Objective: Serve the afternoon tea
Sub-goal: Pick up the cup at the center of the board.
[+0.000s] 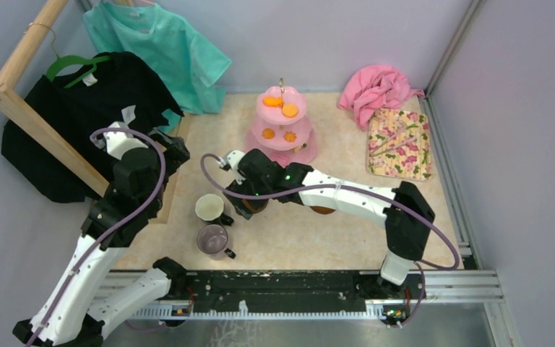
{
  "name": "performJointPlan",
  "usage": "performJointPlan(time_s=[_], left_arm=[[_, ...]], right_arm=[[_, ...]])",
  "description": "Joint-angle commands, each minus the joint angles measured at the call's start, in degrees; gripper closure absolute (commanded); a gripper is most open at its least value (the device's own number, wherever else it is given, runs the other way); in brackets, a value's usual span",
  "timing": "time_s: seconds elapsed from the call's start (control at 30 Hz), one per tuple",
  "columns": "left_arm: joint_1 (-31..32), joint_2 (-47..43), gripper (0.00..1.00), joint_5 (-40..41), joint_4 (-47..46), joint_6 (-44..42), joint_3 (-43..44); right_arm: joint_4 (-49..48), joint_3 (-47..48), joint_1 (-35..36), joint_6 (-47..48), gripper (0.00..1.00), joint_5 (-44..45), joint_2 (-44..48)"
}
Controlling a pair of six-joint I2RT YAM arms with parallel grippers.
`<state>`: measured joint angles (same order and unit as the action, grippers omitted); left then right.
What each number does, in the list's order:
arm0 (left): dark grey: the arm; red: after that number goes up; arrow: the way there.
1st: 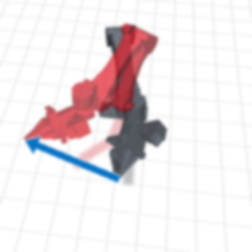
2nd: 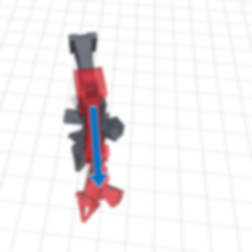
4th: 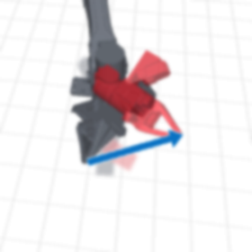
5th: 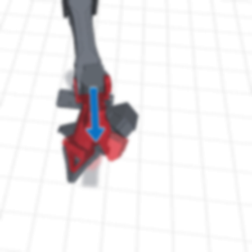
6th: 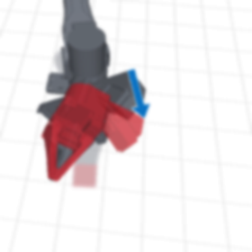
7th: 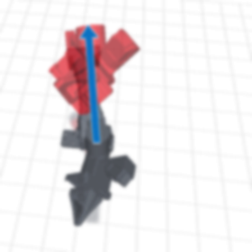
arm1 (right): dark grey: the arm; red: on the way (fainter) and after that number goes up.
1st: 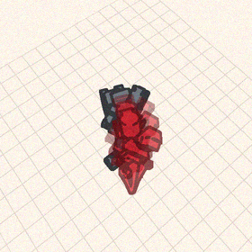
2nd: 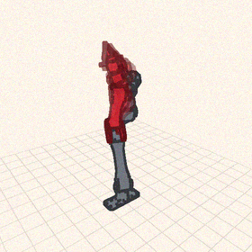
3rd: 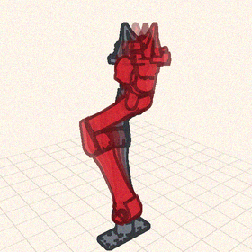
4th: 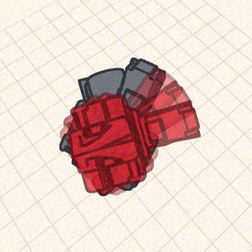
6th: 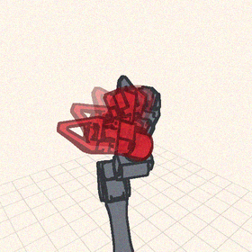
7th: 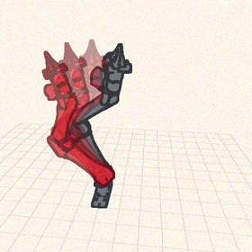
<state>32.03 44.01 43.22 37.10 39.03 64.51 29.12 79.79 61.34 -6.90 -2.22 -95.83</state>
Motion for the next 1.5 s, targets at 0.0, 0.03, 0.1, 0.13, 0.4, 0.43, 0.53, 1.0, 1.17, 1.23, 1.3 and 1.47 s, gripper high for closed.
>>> performJointPlan(time_s=[0.0,0.03,0.1,0.13,0.4,0.43,0.53,1.0,1.17,1.23,1.3,1.47], left_arm=[[-0.2,-1.5,0.09,3.6,1.0,0.5,2.7],[-0.2,-1.7,0.09,4.0,0.9,0.5,3.1],[-0.2,-1.8,0.09,4.7,0.9,0.3,4.0],[-0.2,-1.8,0.09,5.0,0.9,0.2,4.3],[-0.2,-2.0,0.09,5.5,0.4,-0.6,5.7],[-0.2,-2.1,0.09,5.5,0.4,-0.6,5.7],[-0.1,-2.4,0.08,5.6,0.3,-0.8,5.8],[-0.2,-2.1,0.08,4.3,-1.1,-1.5,6.0],[-0.2,-2.1,0.08,4.3,-1.3,-1.6,5.9],[-0.2,-2.2,0.08,4.4,-1.4,-1.7,6.0],[-0.2,-2.1,0.08,4.5,-1.6,-1.9,6.2],[-0.1,-2.0,0.08,4.3,-1.8,-2.3,6.7]], right_arm=[[-1.7,4.8,2.2,1.0,0.26,-2.4,-4.0],[-1.7,5.4,2.5,1.1,0.26,-2.5,-4.7],[-1.7,6.2,2.9,1.2,0.27,-2.8,-5.9],[-1.8,6.7,3.2,1.2,0.27,-2.9,-6.4],[-3.1,8.7,4.3,1.2,0.29,-2.7,-9.8],[-3.3,8.9,4.3,1.3,0.29,-2.7,-10.1],[-3.6,9.5,4.5,1.4,0.3,-2.7,-11.3],[-5.0,10.7,4.7,1.7,0.34,-1.5,-14.3],[-5.4,10.7,4.7,1.7,0.37,-1.7,-15.5],[-5.7,10.8,4.8,1.7,0.38,-2.0,-16.0],[-6.0,10.7,4.8,1.6,0.38,-2.1,-16.4],[-6.8,11.1,5.0,1.4,0.4,-2.2,-17.4]])
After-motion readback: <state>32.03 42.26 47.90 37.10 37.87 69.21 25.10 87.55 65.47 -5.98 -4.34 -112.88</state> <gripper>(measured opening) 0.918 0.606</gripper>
